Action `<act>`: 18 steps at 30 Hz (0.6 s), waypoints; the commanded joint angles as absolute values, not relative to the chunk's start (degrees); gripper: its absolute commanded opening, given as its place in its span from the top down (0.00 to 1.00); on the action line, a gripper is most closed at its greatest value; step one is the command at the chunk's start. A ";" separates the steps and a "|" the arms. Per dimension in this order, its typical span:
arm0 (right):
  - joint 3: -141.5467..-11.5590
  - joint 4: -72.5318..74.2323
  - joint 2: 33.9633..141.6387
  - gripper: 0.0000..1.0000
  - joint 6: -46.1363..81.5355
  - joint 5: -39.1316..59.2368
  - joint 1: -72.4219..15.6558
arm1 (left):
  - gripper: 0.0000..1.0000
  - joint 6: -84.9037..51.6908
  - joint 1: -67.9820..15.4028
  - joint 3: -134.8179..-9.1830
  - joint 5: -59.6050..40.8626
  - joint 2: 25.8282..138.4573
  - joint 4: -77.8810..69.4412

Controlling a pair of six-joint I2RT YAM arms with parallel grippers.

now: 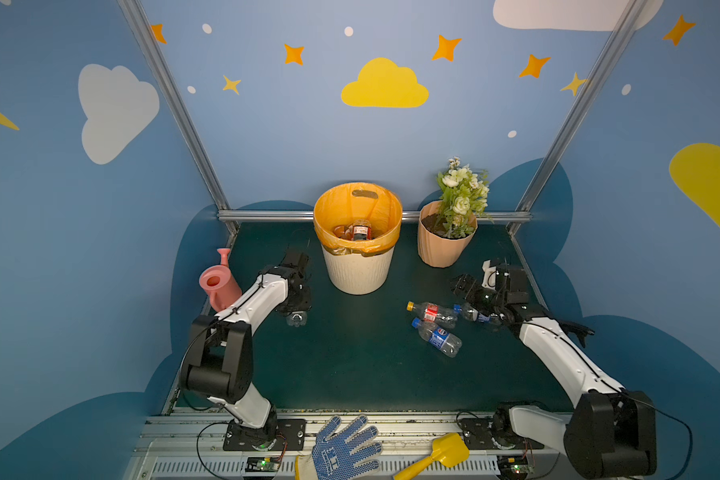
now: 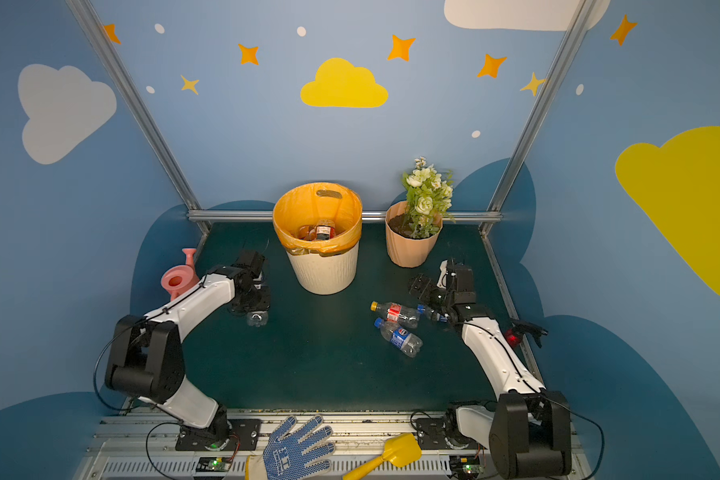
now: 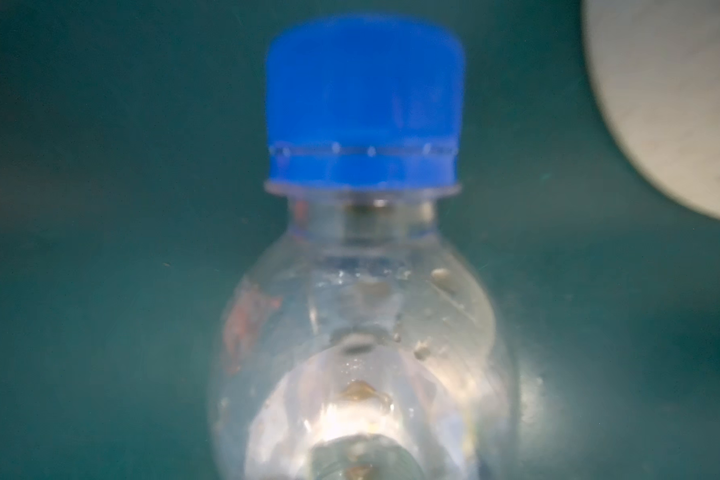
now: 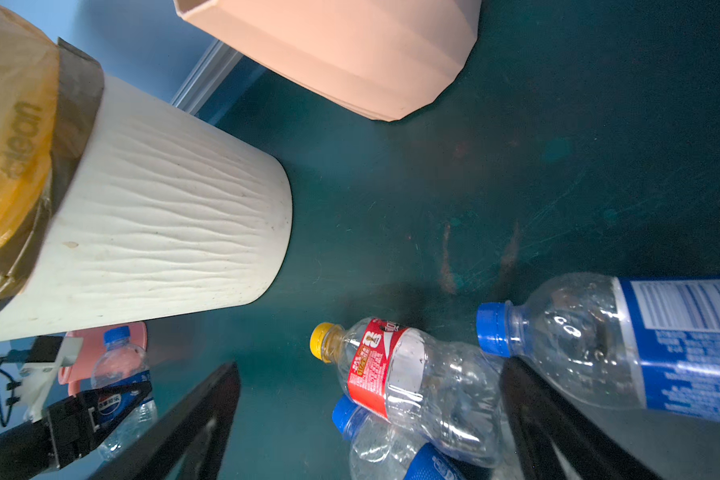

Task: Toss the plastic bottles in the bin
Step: 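Lower the left gripper onto the small Pepsi bottle beside the watering can, then close the left gripper on the Pepsi bottle and lift it over the bin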

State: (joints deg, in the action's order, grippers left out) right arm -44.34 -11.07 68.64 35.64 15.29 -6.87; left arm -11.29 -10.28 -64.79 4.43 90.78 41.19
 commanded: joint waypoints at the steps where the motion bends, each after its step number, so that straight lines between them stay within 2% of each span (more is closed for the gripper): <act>1: -44.31 -8.93 69.62 0.03 36.64 16.97 -6.69 | 0.52 -13.36 -10.28 -64.43 6.61 86.29 39.94; 10: -45.46 -8.02 71.53 0.03 36.62 20.04 -6.68 | 0.50 -15.78 -10.02 -65.45 11.17 71.88 35.57; 18: -47.09 -7.54 72.27 0.03 36.32 21.47 -6.59 | 0.48 -12.07 -10.02 -67.41 14.84 59.02 22.55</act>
State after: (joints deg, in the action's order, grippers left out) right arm -44.82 -8.58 71.66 36.27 20.23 -6.85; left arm -13.89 -10.24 -65.17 12.38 61.60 29.89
